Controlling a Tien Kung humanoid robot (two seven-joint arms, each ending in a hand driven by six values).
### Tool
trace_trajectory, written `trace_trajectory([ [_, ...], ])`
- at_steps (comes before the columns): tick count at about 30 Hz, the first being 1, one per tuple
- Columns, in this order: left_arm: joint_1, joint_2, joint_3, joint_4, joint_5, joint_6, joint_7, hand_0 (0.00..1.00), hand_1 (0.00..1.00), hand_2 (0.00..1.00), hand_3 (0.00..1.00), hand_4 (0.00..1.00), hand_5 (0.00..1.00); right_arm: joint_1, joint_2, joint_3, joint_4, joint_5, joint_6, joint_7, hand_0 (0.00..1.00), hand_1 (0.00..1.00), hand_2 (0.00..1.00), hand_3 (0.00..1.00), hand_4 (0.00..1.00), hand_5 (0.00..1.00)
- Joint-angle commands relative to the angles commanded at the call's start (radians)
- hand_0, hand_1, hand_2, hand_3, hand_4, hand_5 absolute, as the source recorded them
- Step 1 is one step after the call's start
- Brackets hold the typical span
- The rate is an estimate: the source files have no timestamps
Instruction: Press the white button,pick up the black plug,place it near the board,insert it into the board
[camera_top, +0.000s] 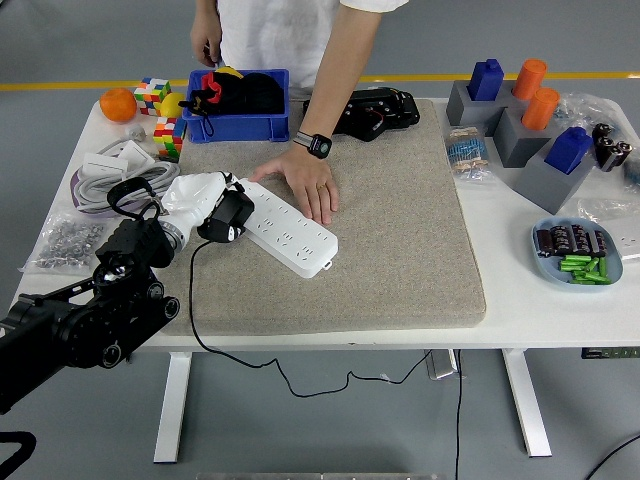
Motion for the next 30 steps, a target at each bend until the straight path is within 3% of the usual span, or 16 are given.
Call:
trace_trajectory([
  [16,-0.001,-0.003,0.014,-0.007,-0.06,-0.015,-0.003,0.254,0.269,0.318,0.569,0.56,0.002,-0.004,0.003,0.005,0.0,-0.001,0.0,0.0,0.591,0.592,0.637,0.589,0.666,0.412],
  [17,-0.001,-0.003,0.014,-0.007,-0.068,-0.02,-0.002,0.271,0.4,0.422,0.593,0.623,0.002,-0.004,0.003,0.005,0.0,-0.002,0.0,0.0,0.591,0.593,0.637,0.589,0.665,0.413],
  [22,-0.004,-0.005,0.015,-0.004,-0.08,-0.027,0.0,0.271,0.4,0.422,0.593,0.623,0.002,-0.004,0.004,0.007,-0.001,-0.002,0.0,0.0,0.591,0.593,0.637,0.589,0.665,0.413],
  [23,-0.004,-0.006,0.015,-0.003,-0.081,-0.025,-0.001,0.659,0.765,0.707,0.739,0.868,0.002,-0.004,0.004,0.007,-0.001,-0.002,0.0,0.0,0.591,0.592,0.637,0.589,0.666,0.413],
  [28,-0.004,-0.005,0.016,-0.003,-0.083,-0.013,-0.005,0.659,0.765,0.707,0.739,0.868,0.002,-0.004,0.004,0.008,-0.001,-0.002,0.0,0.0,0.591,0.592,0.637,0.589,0.666,0.413],
  [29,-0.004,-0.005,0.016,-0.003,-0.083,-0.013,-0.005,0.807,0.877,0.837,0.814,0.915,0.056,-0.004,0.004,0.008,-0.001,-0.002,0.0,0.0,0.591,0.594,0.637,0.589,0.666,0.413],
  [30,-0.003,-0.005,0.017,-0.003,-0.085,-0.012,-0.005,0.807,0.877,0.837,0.814,0.915,0.056,-0.005,0.004,0.008,-0.001,-0.002,0.0,0.0,0.591,0.594,0.637,0.589,0.666,0.413],
])
